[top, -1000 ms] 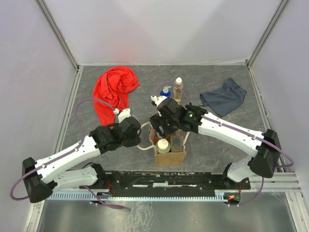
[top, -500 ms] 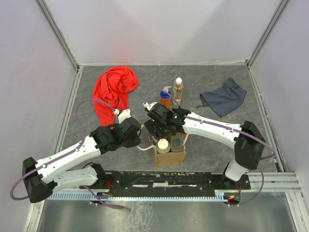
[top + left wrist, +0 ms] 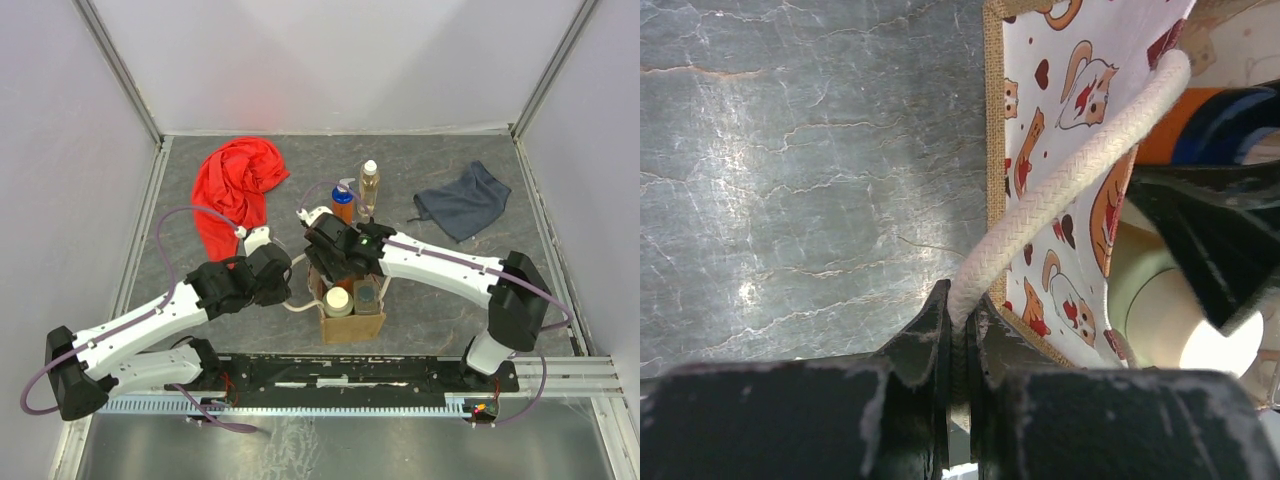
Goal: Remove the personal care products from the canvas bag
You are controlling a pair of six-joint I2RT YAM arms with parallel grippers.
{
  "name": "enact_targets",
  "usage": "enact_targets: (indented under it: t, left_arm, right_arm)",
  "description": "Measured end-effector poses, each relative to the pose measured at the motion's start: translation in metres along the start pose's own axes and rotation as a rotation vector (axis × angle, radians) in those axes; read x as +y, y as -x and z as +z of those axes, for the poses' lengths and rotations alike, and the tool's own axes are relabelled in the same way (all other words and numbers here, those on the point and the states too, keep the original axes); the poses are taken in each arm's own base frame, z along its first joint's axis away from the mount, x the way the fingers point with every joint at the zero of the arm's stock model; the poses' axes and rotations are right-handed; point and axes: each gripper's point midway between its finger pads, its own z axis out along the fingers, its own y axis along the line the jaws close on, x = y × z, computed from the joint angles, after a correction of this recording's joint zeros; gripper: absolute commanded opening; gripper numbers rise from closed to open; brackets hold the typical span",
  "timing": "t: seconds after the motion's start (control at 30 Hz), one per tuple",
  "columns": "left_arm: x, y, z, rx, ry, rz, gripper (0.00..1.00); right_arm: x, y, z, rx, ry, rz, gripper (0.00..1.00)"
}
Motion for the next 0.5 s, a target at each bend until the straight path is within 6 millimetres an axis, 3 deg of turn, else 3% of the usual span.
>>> enact_targets:
  t: [0.13,0.33,0.5]
  left_arm:
    - [0.002,-0.002,0.001,0.003,0.005,0.002,0.11]
    - [0.0,-0.003,0.004,0.009,-0.001,0.001,0.1]
    - [-0.001,-0.004,0.006,0.014,0.001,0.003,0.11]
  right_arm:
    - [-0.008,0.013,-0.021,-0.054,-0.015,-0.001,0.47]
    - [-0.026,0.069,-0.093,-0.261,-0.006,0.021,0.46]
    - [-0.058,0.117,-0.152,-0.451,-0.047,0.074,0.46]
